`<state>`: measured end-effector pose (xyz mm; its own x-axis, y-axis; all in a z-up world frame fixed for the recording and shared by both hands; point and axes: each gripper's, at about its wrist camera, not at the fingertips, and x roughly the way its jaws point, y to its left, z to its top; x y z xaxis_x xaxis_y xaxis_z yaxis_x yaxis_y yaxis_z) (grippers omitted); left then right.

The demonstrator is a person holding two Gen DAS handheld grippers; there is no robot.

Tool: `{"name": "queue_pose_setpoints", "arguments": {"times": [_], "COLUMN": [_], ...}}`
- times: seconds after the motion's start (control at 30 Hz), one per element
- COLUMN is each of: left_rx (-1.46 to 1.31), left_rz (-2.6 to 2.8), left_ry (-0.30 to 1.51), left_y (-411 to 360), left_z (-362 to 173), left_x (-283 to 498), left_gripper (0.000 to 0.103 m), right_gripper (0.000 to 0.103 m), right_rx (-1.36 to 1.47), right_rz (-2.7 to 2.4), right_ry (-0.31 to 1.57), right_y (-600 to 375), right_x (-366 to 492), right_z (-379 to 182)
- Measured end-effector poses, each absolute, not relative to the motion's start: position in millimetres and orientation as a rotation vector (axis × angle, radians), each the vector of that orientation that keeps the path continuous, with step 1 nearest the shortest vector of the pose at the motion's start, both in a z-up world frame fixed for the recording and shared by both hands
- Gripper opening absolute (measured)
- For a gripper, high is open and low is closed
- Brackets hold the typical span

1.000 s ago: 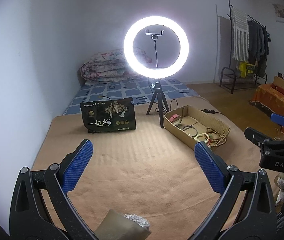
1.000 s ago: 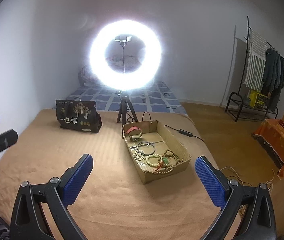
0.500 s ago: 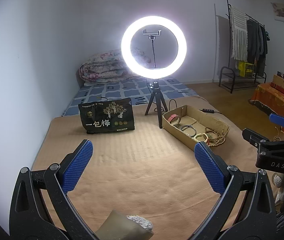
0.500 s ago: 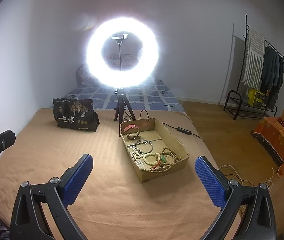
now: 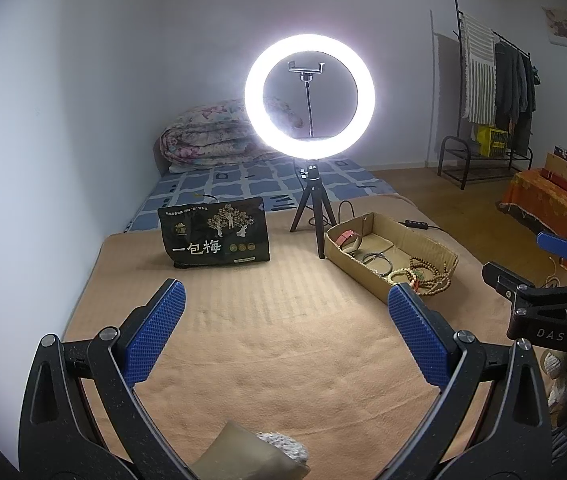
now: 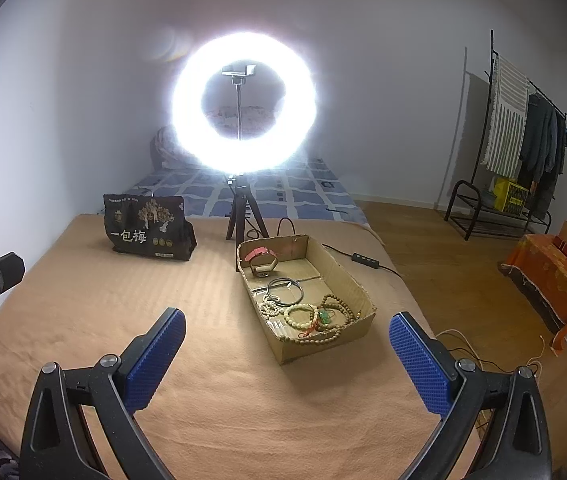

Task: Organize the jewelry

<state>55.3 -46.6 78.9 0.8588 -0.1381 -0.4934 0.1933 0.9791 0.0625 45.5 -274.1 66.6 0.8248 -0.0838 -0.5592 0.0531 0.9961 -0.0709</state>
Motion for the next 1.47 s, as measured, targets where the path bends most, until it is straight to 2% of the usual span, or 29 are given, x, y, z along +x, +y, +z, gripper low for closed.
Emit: {"name": "queue_pose_setpoints", "arguments": {"times": [1.47], "left_rx": [0.113], "left_rz": [-0.145], "left_ry": [0.472], "left_y": [-42.7], "left_z": [87.4], "left_x": [58.1], "left_gripper": [0.103], "right_gripper": [0.103], "right_rx": [-0.081], "right_rz": [-0.069], "right_ry": [0.614], "right_y": [-271.7], "right_x": [44.4], "right_z": [60.7]}}
